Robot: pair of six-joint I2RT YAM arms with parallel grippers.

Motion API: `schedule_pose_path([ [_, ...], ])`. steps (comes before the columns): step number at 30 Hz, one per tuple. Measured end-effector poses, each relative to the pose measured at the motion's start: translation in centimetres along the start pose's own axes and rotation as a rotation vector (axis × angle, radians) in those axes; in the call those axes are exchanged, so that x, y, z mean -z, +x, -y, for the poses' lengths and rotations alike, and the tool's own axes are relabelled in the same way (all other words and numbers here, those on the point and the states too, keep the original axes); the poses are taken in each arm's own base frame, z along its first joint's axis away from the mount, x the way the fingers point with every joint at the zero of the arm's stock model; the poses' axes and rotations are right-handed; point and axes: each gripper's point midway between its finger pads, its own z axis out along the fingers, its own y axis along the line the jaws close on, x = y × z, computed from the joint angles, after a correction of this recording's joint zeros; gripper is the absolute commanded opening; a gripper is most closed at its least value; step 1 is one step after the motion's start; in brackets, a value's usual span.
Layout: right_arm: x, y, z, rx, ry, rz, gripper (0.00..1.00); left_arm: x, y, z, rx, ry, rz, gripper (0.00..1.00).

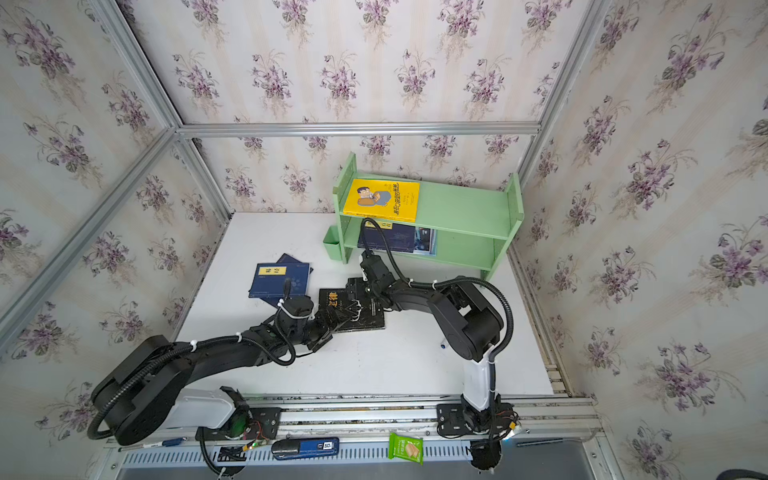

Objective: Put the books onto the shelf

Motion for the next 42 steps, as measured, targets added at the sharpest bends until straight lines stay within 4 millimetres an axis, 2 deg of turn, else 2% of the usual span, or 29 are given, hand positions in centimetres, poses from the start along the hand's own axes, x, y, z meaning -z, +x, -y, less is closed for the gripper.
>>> schedule_pose_path([
  [6,0.8,2.7,-1.8,-0.038,-0.04,-0.058,0.78,0.3,-2.1,-0.6,0.031,-0.003,0.071,0.99],
  [13,2.9,6.7,-5.0,-0.089,-0.151,-0.16,0.77,2.1,-5.4,-2.6,0.068,-0.037,0.189,0.99],
  [17,4.3,8.2,-5.3,-0.089,-0.146,-0.203,0.79,3.2,-6.8,-3.7,0.073,-0.06,0.237,0.99],
  [20,4.6,7.4,-4.5,-0.07,-0.077,-0.195,0.8,3.3,-6.7,-3.9,0.05,-0.074,0.235,0.99],
  [25,4.5,3.3,-4.5,0.01,-0.005,-0.093,0.81,3.2,-6.6,-3.9,0.034,-0.072,0.223,0.99],
  [28,3.6,2.0,-3.3,0.033,0.053,-0.077,0.81,3.0,-6.4,-3.7,0.029,-0.06,0.215,0.99],
  [31,3.2,1.8,-1.8,0.052,0.107,-0.085,0.82,2.9,-6.2,-3.4,0.022,-0.051,0.209,0.99],
  [36,2.8,2.8,-0.1,0.075,0.121,-0.115,0.82,2.5,-5.8,-2.9,0.014,-0.032,0.197,0.99],
  [38,2.6,3.2,1.3,0.071,0.13,-0.12,0.82,2.2,-5.6,-2.7,0.009,-0.028,0.187,0.99],
  [42,2.4,2.5,1.9,0.052,0.092,-0.095,0.82,1.7,-5.1,-2.1,-0.004,-0.011,0.165,0.99],
])
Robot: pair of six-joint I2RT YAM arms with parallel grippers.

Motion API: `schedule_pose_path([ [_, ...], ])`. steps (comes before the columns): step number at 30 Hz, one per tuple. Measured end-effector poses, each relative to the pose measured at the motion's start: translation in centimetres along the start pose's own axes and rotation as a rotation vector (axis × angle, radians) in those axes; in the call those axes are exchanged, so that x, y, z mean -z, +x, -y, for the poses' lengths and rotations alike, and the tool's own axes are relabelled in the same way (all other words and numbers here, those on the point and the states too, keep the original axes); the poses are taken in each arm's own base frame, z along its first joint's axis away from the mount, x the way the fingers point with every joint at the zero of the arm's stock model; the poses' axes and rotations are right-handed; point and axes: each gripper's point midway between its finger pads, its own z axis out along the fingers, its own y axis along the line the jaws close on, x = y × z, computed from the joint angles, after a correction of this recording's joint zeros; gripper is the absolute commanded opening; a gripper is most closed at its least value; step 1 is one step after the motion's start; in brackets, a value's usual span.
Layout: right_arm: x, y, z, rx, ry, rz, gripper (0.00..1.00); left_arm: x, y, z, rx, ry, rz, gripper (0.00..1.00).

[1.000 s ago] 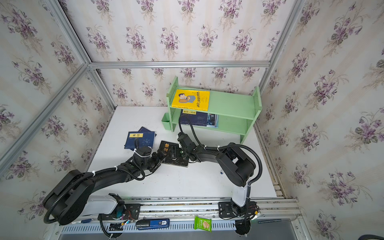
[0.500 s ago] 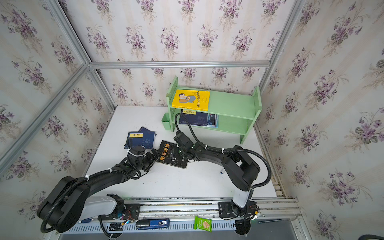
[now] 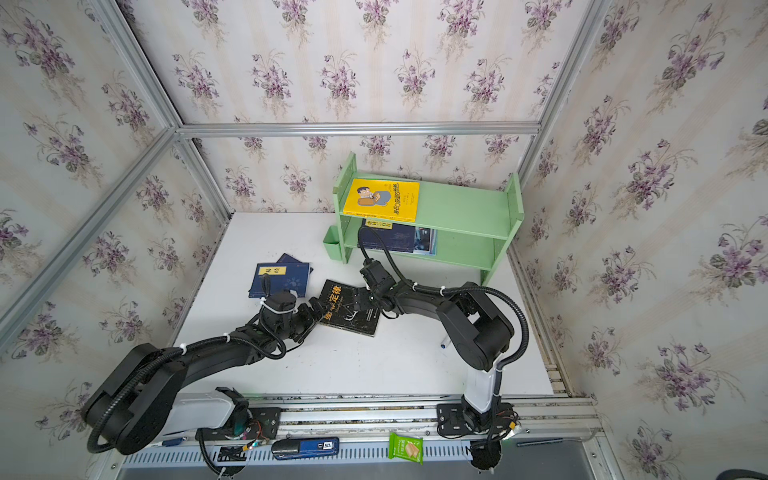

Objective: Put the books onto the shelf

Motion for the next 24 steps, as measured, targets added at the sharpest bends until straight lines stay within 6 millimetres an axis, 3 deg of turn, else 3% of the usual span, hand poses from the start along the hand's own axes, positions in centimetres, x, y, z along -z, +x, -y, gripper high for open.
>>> schedule_pose_path([
  [10,-1.5,-0.4,-1.8,0.029,-0.14,0.045,0.77,-0.5,1.1,0.8,0.024,0.07,-0.011,0.99],
  [18,0.2,2.8,-4.2,0.032,-0.241,0.017,0.77,0.2,1.1,0.4,0.048,0.058,0.0,0.99],
  [24,1.6,4.0,-4.1,0.022,-0.228,-0.034,0.78,1.1,1.0,-0.4,0.049,0.011,0.013,0.99],
])
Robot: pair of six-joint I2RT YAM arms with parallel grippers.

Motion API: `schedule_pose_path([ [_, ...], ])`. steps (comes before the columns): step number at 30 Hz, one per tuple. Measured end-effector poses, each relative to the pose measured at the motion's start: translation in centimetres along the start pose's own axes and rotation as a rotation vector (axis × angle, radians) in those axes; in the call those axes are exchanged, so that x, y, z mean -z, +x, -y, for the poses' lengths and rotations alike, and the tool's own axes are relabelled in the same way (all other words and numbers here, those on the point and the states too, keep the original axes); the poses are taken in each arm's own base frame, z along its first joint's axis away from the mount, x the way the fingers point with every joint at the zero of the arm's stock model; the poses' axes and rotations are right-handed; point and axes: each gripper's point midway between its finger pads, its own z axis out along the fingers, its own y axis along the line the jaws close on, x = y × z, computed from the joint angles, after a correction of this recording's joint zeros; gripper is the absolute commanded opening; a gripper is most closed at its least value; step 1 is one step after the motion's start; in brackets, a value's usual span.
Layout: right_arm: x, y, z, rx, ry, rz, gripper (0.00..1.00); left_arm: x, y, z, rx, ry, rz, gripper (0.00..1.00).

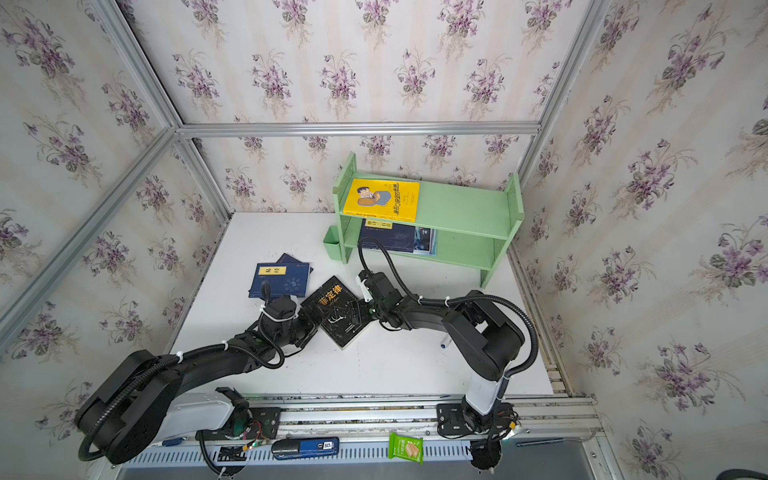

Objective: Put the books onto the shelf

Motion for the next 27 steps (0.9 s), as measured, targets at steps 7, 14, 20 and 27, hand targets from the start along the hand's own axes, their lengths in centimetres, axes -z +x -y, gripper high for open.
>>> schedule_pose_path([
  [7,-0.6,-1.3,0.8,0.009,0.074,-0.018,0.79,0.6,-0.3,-0.8,-0.016,-0.048,0.016,0.99],
  [14,-2.0,-1.9,3.6,0.002,0.166,-0.011,0.77,-0.4,-0.8,-0.2,-0.014,-0.054,0.021,0.99],
  [20,-3.0,-2.0,2.7,-0.008,0.082,0.022,0.72,-1.0,-1.0,0.2,-0.015,-0.044,0.021,0.99],
  [27,-4.1,-1.4,-0.2,0.034,0.025,0.008,0.61,-1.5,-1.3,0.3,-0.011,-0.033,0.026,0.99],
])
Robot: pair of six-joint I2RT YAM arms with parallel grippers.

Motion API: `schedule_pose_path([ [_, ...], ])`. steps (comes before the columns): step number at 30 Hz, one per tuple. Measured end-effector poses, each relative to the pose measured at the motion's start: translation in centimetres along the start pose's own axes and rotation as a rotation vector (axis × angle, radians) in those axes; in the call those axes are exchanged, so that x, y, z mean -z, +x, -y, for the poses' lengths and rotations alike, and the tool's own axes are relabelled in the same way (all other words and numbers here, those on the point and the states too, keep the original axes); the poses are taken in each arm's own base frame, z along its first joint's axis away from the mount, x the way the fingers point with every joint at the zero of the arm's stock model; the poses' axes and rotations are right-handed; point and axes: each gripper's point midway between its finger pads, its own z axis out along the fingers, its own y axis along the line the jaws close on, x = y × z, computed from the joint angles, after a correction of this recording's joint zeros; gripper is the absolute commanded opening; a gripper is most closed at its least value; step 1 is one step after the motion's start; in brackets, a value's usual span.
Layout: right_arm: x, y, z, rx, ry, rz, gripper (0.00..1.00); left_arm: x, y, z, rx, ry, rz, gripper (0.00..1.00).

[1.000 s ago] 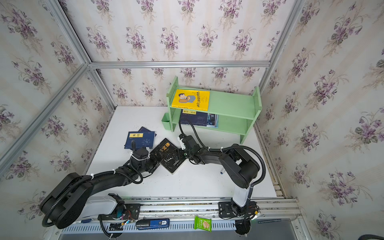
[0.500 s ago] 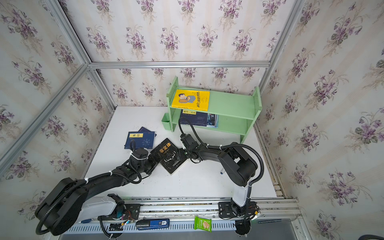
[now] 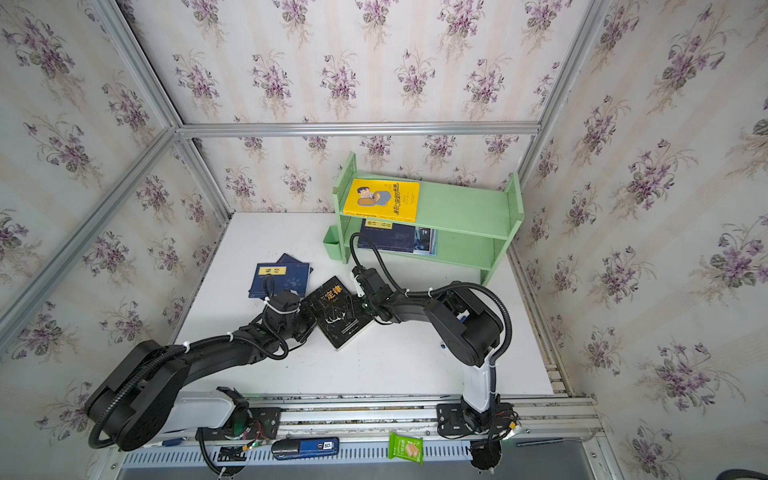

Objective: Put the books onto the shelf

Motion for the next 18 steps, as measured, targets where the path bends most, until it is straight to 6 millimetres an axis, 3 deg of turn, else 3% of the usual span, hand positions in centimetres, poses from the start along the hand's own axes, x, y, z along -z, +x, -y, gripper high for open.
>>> schedule_pose_path([
  [5,-1.7,0.5,-2.7,0.004,-0.096,-0.025,0.57,-0.2,0.1,1.1,0.044,0.119,-0.011,0.99],
  [10,-2.2,0.6,-3.7,-0.025,-0.163,-0.029,0.57,0.8,0.3,1.8,0.064,0.176,-0.02,0.98],
  [13,-2.4,0.6,-4.2,-0.037,-0.193,-0.032,0.57,1.9,0.2,3.4,0.045,0.241,-0.021,0.89],
  [18,-2.3,0.7,-4.6,-0.042,-0.217,-0.035,0.57,2.2,0.7,2.4,0.046,0.213,-0.041,0.71],
])
